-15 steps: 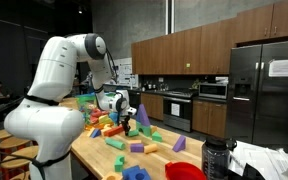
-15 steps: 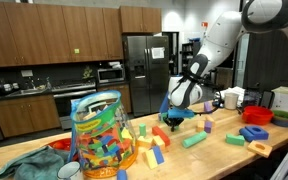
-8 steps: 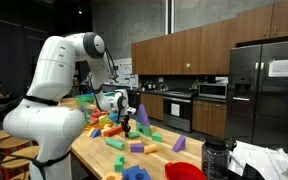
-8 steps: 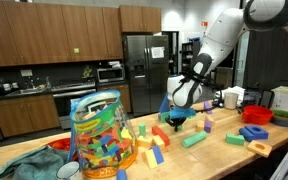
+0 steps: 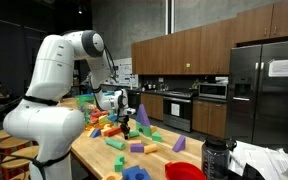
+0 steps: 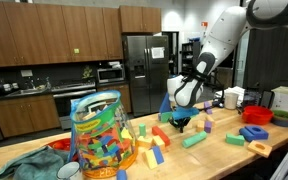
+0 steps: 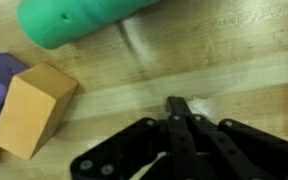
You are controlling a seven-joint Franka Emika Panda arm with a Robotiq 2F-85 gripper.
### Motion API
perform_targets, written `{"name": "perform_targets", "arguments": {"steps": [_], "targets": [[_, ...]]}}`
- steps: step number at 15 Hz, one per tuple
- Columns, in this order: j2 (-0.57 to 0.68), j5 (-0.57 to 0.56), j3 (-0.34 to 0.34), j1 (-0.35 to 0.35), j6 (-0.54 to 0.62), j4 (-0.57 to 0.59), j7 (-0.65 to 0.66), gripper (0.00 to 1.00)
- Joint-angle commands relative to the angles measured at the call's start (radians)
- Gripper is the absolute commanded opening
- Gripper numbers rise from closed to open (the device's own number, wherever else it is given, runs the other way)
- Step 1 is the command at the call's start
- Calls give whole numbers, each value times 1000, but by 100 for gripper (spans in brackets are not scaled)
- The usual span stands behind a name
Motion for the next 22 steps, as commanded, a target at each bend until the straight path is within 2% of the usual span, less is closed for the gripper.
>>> {"name": "perform_targets", "arguments": {"steps": [1,8,11,18,22], "targets": [[-30,-11,22,-31,-35,-41,19,0],[-13,-10,51,-40,-20,-20,8,0],[0,-28,47,-26,-61,3,29,0],[-59,-14,84,-34,-114,-23,17,0],[-46,11,120,-39,-31,-17,8,0]]}}
